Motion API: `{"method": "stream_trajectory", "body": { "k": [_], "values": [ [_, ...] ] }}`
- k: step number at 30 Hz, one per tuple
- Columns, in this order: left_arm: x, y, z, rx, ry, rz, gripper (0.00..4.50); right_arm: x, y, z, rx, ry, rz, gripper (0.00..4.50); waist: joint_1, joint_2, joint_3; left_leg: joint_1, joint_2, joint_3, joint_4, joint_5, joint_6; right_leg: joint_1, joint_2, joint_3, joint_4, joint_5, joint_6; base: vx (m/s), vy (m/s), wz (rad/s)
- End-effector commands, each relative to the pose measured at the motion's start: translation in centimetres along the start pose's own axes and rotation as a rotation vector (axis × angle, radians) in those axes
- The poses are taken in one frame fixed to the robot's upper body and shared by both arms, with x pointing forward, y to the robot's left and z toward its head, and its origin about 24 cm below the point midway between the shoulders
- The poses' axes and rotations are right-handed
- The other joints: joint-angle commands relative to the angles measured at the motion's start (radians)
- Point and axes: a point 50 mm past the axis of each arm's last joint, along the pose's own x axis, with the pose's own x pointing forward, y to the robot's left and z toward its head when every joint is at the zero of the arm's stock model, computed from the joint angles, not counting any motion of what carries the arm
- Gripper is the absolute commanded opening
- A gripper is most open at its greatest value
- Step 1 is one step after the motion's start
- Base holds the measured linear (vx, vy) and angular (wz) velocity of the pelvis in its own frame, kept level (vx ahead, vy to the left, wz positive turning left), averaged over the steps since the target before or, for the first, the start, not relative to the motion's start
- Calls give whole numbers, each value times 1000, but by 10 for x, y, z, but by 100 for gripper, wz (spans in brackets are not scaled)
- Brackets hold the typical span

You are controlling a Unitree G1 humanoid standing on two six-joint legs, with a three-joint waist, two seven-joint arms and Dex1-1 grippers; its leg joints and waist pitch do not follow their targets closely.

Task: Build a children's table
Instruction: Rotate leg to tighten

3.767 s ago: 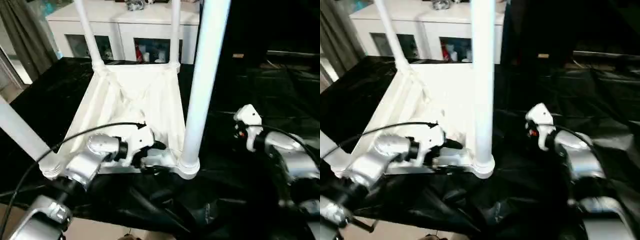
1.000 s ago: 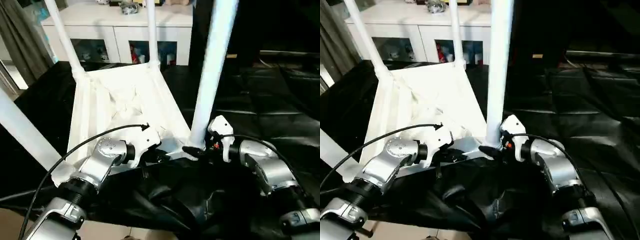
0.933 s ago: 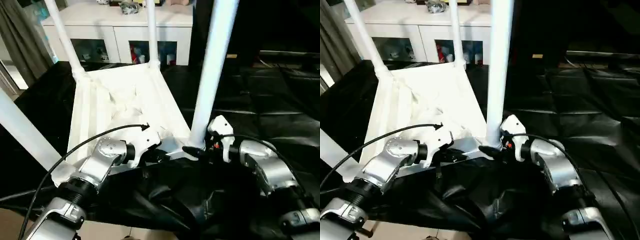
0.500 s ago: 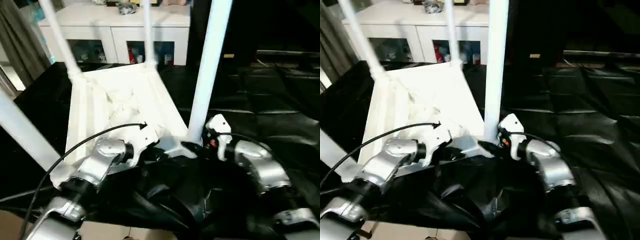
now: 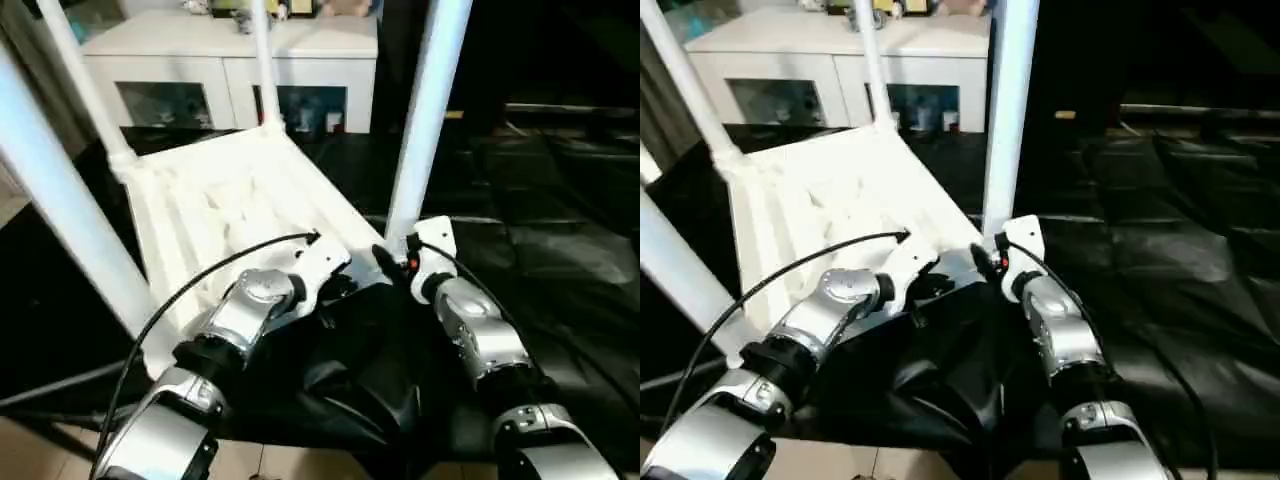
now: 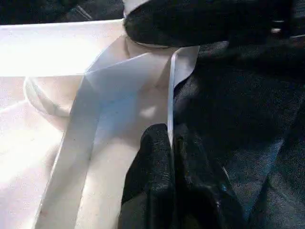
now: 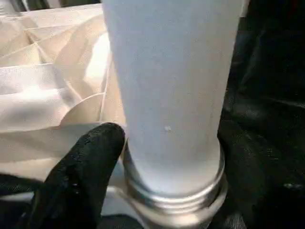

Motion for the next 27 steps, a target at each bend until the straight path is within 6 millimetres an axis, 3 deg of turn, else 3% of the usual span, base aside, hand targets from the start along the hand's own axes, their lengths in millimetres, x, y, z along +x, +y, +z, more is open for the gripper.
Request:
{"method": "stream_trajectory", "body": {
  "k": [1, 2, 4, 7, 10, 13, 16, 17, 20, 21, 22, 27],
  "values": [
    [1, -4, 17, 24, -112, -30, 0, 5, 35, -1, -20, 4, 260, 380, -11, -23, -41, 49, 51, -50, -78, -691, -31, 1, -43, -1, -98, -680, -32, 0, 0, 0],
    [-2, -3, 15, 22, -113, -57, 0, 1, 31, 1, -38, 4, 296, 380, -8, -21, -40, 50, 51, -52, -75, -679, -28, 1, -46, -4, -102, -694, -26, 0, 0, 0],
    [-14, -2, 9, 45, -115, -148, 0, -11, 19, 6, -97, 11, 397, 380, -7, -25, -38, 37, 57, -57, -80, -663, -18, 14, -47, -6, -98, -690, -17, 0, 0, 0],
    [-22, -2, 4, 72, -103, -215, 0, -19, 11, 8, -131, 24, 454, 380, 0, -24, -37, 37, 57, -56, -79, -643, -15, 5, -51, 4, -92, -664, -44, 0, 0, 0],
    [-36, -2, -2, 107, -80, -321, 0, -31, -1, 13, -170, 41, 530, 380, 6, -22, -38, 31, 64, -57, -83, -610, -12, 11, -52, 11, -81, -609, -78, 0, 0, 0],
    [-47, -2, -6, 119, -67, -392, 0, -38, -7, 16, -201, 61, 588, 380, 18, -22, -42, 31, 70, -45, -85, -558, -11, 4, -49, 29, -62, -494, -150, 0, 0, 0],
    [-54, -2, -9, 122, -51, -440, 0, -44, -8, 16, -223, 87, 648, 380, 39, -31, -49, 24, 71, -29, -78, -447, 9, 7, -46, 47, -38, -381, -207, 0, 0, 0],
    [-57, -1, -10, 124, -41, -456, 0, -46, -8, 16, -234, 102, 670, 380, 50, -31, -52, 28, 72, -21, -73, -402, 19, 3, -46, 53, -32, -347, -223, 0, 0, 0],
    [-64, 1, -13, 136, -21, -482, 0, -50, -6, 13, -260, 145, 737, 380, 61, -36, -59, 15, 69, -13, -60, -306, 52, 6, -40, 63, -12, -274, -235, 59, -21, 6],
    [-64, 2, -14, 136, -20, -482, 0, -50, -6, 13, -262, 148, 744, 380, 64, -38, -60, 15, 68, -12, -58, -294, 56, 6, -39, 65, -9, -262, -236, 64, -31, 6],
    [-65, 3, -14, 139, -17, -478, 0, -50, -5, 12, -265, 149, 749, 380, 69, -37, -60, 22, 68, -8, -54, -292, 60, -1, -38, 69, -9, -254, -243, 65, -36, 12],
    [-68, 9, -13, 144, -8, -463, 0, -48, -2, 12, -269, 151, 759, 343, 70, -38, -70, 8, 67, -10, -45, -203, 84, 13, -32, 64, 13, -151, -265, 48, -22, 6]
  ]
}}
